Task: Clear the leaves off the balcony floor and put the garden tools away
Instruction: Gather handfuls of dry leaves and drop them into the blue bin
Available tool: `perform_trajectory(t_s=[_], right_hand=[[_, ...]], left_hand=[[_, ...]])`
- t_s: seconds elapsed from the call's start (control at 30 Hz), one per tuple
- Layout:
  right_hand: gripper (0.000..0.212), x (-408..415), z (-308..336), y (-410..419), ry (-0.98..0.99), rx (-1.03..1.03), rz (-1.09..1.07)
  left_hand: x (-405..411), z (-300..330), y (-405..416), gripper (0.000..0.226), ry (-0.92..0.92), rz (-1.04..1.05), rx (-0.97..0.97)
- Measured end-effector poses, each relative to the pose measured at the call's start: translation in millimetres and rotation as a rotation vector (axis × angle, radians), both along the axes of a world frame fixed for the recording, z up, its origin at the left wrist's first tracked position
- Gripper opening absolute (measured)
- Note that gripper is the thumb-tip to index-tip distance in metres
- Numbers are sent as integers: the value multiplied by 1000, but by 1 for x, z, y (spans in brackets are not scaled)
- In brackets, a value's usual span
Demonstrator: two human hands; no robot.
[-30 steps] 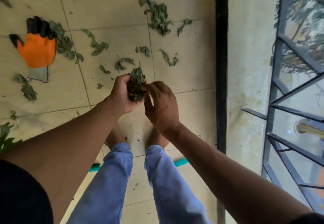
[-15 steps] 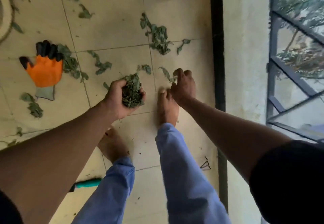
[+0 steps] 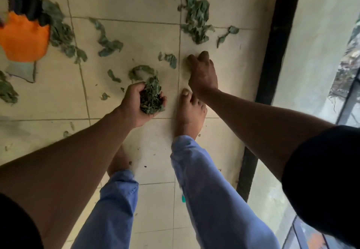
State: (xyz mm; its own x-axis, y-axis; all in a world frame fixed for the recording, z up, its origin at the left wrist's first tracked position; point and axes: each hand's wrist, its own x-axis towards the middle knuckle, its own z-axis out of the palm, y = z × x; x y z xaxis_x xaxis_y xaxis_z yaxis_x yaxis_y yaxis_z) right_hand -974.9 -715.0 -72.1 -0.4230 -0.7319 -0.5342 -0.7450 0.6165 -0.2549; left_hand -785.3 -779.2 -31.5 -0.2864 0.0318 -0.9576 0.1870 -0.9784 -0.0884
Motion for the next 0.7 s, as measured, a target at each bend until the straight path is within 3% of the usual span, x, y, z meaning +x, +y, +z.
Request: perform_trajectory(t_s=[0.13, 0.27, 0.43, 0.6, 0.7], right_hand=[[29, -6, 3, -10, -95, 25, -130], [29, 6, 30, -26, -228, -66, -274], [31, 49, 86, -44, -279, -422, -99], [22, 99, 91, -41, -372, -378, 3], [23, 108, 91, -42, -348, -351, 34]], left_hand=[[3, 8, -1, 32, -39, 15, 12], [7, 16, -7, 28, -47, 76, 8], [9, 18, -22, 28, -74, 83, -62], [8, 15, -31, 47, -18, -51, -166], [7, 13, -33, 34, 33, -16, -200]])
